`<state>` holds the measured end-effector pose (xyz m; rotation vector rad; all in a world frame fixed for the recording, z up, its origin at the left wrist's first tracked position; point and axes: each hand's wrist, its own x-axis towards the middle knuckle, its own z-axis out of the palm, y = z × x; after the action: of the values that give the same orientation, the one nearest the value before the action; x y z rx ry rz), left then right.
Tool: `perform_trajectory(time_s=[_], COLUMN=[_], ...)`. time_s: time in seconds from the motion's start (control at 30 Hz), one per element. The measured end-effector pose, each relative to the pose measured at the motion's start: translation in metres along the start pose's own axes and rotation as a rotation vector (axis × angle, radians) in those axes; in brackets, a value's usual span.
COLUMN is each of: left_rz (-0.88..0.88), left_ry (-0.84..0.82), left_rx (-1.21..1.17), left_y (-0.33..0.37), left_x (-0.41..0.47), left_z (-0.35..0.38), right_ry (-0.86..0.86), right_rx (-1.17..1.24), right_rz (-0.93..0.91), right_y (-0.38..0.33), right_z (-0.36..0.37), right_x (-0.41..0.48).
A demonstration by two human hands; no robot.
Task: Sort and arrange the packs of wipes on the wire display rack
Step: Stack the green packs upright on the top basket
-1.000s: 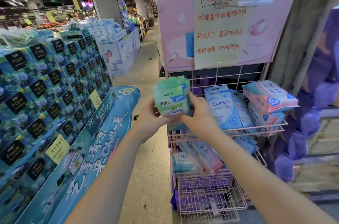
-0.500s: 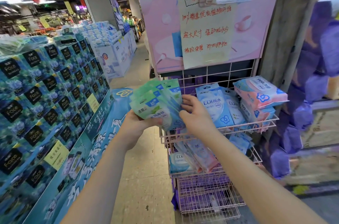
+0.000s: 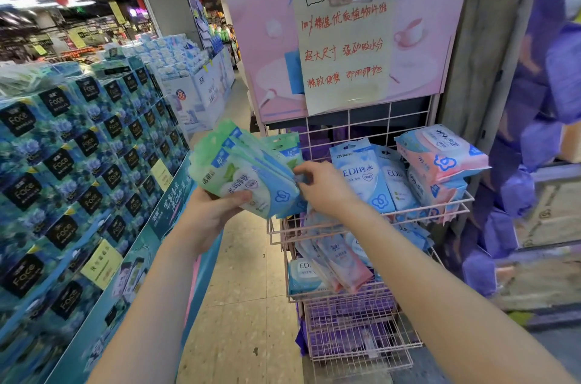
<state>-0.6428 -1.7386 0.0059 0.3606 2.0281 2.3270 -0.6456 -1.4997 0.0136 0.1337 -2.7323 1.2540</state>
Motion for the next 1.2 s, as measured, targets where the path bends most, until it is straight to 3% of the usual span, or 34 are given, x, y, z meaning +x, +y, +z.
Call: perform_trajectory(time_s=[0.1,0.37,0.83,1.1,1.2], left_rz=[0.022,0.004,-0.06,-0.093,-0.085], left_ry=[0.012,0.088,0.052,0.007,-0.019], left_rx=[0.001,-0.047,0.001,0.034,0.037], left_y=[0.014,0.03,0.014,0.008,0.004], left_x=[0.0,-0.008,-0.016,-0.009,0.002], left_z=[-0.01,-0.031,-0.039,-0.022,-0.004], right_ry=[-0.048,0.166,-0.025,0.154,0.148], right_rx=[-0.065,0.081,-0.02,0.178,0.416], right_rz=[0.013,0.043,-0.081,0.073,0.167], right_y=[0.001,0.0,0.006,-0.002,-0.005], right_z=[0.008,0.017,0.013,0.012,0.006], right_x=[-0.001,0.006,-0.016,0.001,0.003])
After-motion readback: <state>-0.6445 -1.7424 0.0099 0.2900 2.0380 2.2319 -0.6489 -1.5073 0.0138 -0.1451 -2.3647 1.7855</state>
